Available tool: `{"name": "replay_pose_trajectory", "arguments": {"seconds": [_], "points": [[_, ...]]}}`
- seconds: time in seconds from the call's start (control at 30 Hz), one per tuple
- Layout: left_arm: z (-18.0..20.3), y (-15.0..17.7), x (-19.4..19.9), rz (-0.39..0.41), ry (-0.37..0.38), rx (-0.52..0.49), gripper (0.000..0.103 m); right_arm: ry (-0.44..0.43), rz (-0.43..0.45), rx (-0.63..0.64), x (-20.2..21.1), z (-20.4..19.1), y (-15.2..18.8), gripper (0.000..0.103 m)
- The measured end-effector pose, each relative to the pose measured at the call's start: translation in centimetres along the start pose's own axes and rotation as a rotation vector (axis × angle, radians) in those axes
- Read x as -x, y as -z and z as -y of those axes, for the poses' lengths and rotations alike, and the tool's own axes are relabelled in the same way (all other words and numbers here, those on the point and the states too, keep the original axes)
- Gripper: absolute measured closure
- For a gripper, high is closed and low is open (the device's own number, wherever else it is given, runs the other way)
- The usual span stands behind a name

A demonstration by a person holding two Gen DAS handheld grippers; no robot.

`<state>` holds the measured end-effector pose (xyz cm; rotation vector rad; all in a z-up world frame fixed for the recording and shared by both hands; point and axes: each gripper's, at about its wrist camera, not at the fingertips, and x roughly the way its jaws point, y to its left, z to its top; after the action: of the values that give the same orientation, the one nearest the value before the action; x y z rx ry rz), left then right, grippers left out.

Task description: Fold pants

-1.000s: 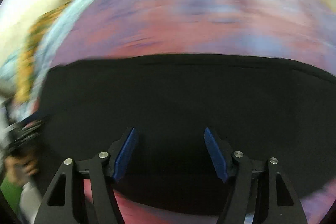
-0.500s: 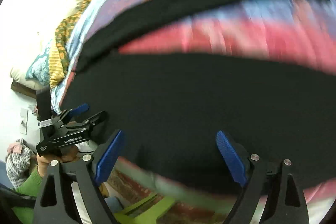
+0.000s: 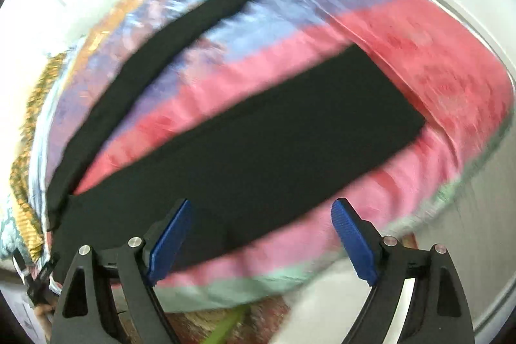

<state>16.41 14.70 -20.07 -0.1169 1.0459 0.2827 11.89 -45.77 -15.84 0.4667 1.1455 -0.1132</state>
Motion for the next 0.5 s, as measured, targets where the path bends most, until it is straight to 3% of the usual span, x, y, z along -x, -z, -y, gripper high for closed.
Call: {"name": "replay_pose_trajectory", "arguments": {"seconds": [0.13, 0.23, 0.3, 0.37, 0.4, 0.5], "points": [[-1.6, -2.9, -1.8, 0.092, -0.048, 0.066, 0.000, -0.165, -0.039, 0.157, -4.1, -12.7, -1.1, 0.015], [-3.6, -2.7, -5.0, 0.067, -0.114, 0.121, 0.000, -0.265, -0.094, 0.336, -8.4, -23.7, -0.8, 0.015], [-5.1, -1.8, -8.1, 0.009, -0.144, 0.157, 0.000, -0.312, -0.116, 0.465, -10.6, -30.6, 0.3, 0.015], [-6.7, -0.4, -9.7, -0.013, -0.076, 0.218, 0.000, -0.363, -0.149, 0.601, -13.6, -37.6, 1.6, 0.015], [-7.3, 0.2, -9.8, 0.019, -0.042, 0.246, 0.000, -0.400, -0.170, 0.664, -15.2, -41.0, 2.4, 0.015], [-6.9, 0.6, -9.6, 0.057, -0.062, 0.231, 0.000, -0.452, -0.241, 0.798, -19.1, -46.9, 5.1, 0.015]]}}
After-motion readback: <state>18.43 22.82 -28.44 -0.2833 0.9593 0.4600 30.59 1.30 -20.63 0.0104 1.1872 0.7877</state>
